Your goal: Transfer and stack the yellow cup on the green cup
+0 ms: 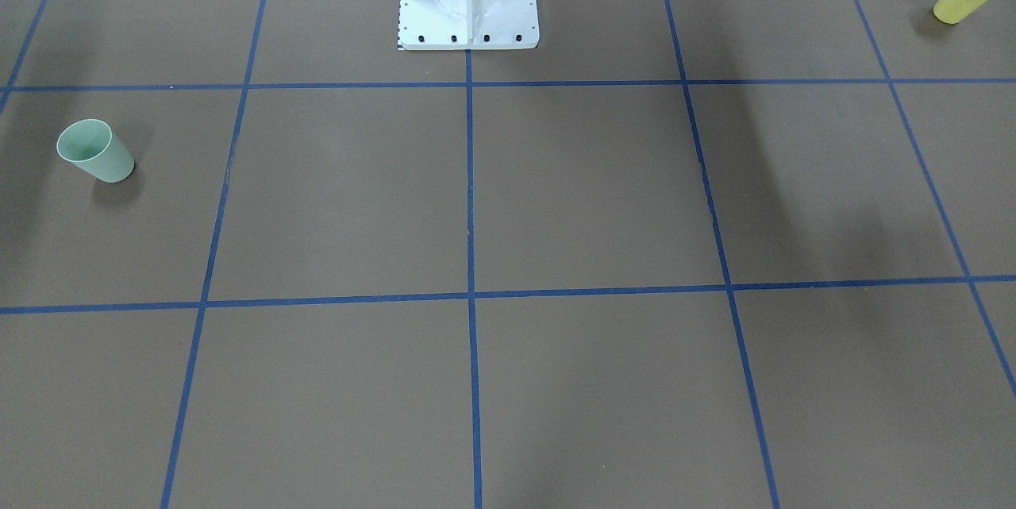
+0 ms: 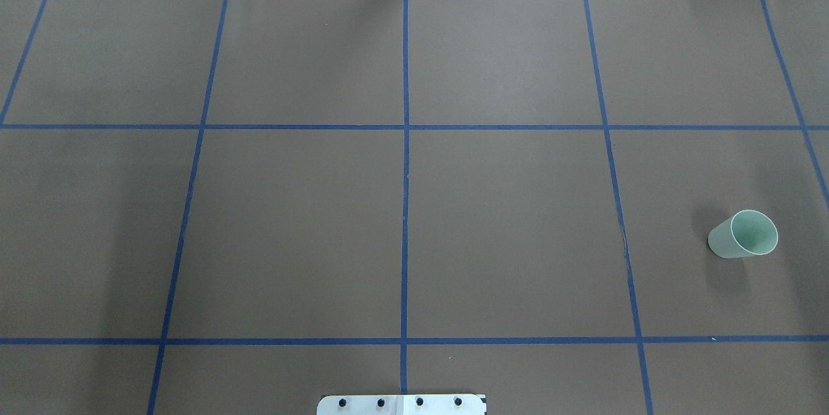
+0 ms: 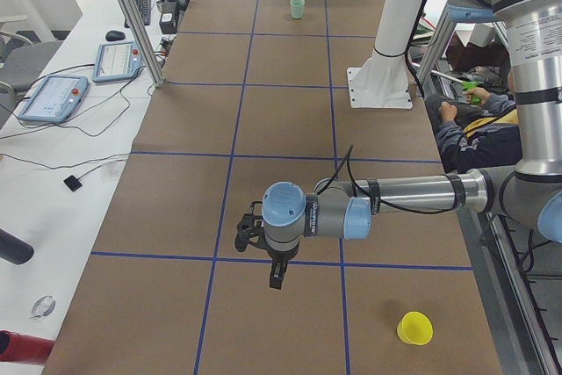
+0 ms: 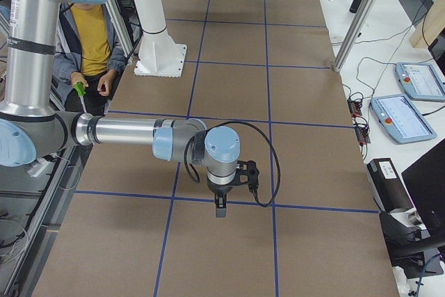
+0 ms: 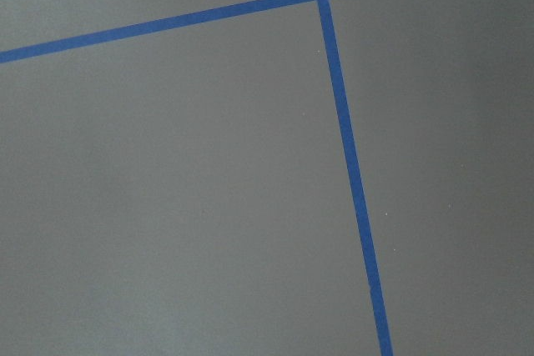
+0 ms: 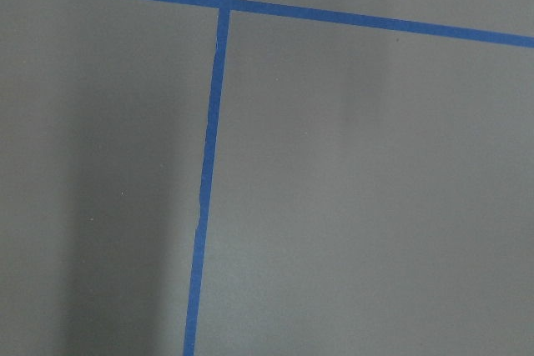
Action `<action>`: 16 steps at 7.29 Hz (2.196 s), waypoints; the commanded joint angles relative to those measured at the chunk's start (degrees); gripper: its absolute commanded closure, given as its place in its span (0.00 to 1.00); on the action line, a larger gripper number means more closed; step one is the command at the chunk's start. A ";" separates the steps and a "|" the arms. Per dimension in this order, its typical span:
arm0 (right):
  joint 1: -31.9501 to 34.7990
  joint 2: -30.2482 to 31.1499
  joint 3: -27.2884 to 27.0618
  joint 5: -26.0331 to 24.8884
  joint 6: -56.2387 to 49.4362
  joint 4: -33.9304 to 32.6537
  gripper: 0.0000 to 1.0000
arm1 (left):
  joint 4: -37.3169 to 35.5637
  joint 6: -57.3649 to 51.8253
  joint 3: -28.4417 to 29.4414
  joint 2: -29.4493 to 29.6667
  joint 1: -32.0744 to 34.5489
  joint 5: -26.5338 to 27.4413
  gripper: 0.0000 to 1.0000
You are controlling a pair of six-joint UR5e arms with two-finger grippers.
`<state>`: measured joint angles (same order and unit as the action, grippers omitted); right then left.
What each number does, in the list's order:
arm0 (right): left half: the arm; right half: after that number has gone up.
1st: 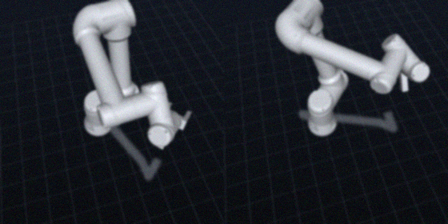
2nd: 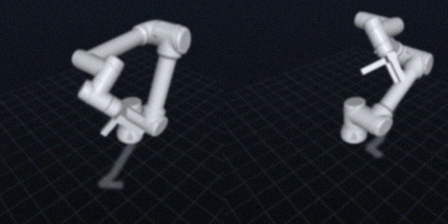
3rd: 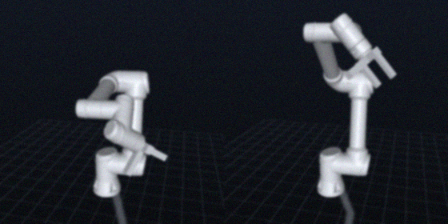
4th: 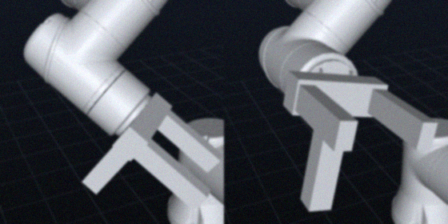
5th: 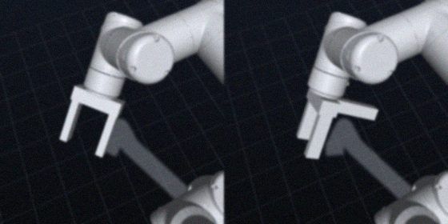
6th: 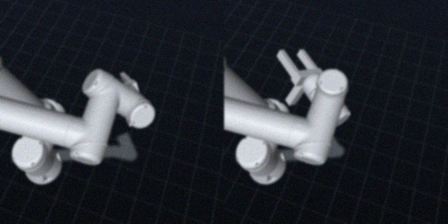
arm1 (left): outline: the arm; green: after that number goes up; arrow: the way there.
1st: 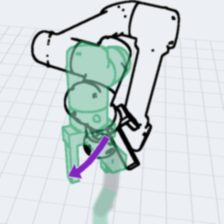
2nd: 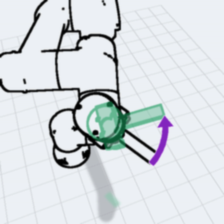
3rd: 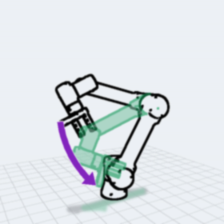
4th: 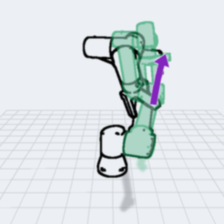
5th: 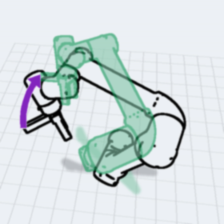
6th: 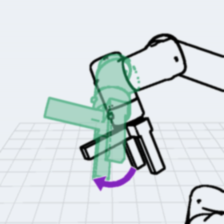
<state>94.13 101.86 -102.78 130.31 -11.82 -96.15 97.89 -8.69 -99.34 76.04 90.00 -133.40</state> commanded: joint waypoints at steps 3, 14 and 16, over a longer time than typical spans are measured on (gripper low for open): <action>0.00 1.06 0.73 -0.23 -0.22 0.00 0.00 | 2.39 0.16 -0.94 0.60 0.00 -0.28 0.00; 0.00 4.75 1.35 0.12 -0.58 -0.09 0.00 | 17.77 30.68 -7.08 4.56 -0.87 4.93 0.00; 0.00 5.89 1.35 0.30 -0.58 -0.09 0.00 | 17.77 44.75 -8.06 3.77 -5.25 20.04 0.00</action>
<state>94.13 107.04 -101.43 130.54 -12.38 -96.24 115.60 27.12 -106.69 80.35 87.19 -122.37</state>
